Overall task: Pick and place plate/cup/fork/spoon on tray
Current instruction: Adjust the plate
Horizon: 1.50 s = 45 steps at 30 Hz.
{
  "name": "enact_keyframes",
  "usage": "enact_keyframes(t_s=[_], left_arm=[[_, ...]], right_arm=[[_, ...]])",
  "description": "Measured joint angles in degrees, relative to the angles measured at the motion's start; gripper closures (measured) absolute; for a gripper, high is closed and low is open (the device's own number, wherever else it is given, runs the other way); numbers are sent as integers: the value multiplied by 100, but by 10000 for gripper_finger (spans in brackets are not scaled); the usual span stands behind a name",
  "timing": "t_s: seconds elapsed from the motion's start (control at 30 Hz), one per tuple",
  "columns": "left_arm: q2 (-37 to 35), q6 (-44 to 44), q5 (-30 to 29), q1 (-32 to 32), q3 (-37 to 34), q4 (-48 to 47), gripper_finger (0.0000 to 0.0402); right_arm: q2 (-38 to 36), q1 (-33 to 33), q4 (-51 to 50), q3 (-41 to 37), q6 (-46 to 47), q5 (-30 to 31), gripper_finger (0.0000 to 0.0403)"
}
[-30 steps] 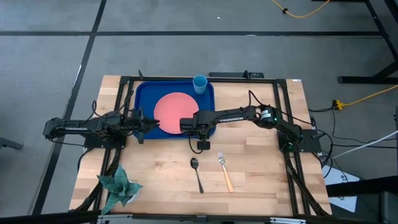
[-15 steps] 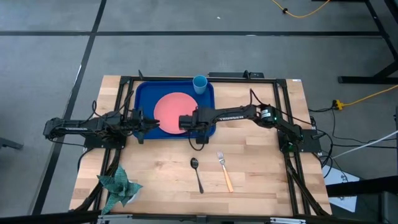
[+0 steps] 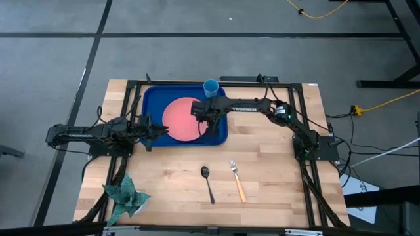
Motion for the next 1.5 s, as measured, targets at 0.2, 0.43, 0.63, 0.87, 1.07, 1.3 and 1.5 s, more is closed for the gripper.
enact_keyframes(t_s=[0.2, 0.43, 0.63, 0.87, 1.07, 1.3, 1.5], left_arm=[[0, 0, 0, 0, 0, 0, 321], [1, 0, 0, 0, 0, 0, 321], [2, 0, 0, 0, 0, 0, 321], [2, 0, -15, 0, 0, 2, 321], [2, 11, -17, 0, 0, 2, 321], [2, 20, -19, 0, 0, 2, 321], [0, 146, -19, 0, 0, 2, 321]], right_arm=[[45, -211, 72, -100, -107, -36, 347], [85, -218, 410, -279, -151, -79, 347], [153, -223, 937, -282, -170, -182, 347], [160, -216, 1489, -282, -234, -427, 347], [142, -220, 1708, -282, -229, -428, 347], [140, -221, 2250, -282, -256, -428, 347], [80, -218, 1961, -144, -100, -478, 347]])
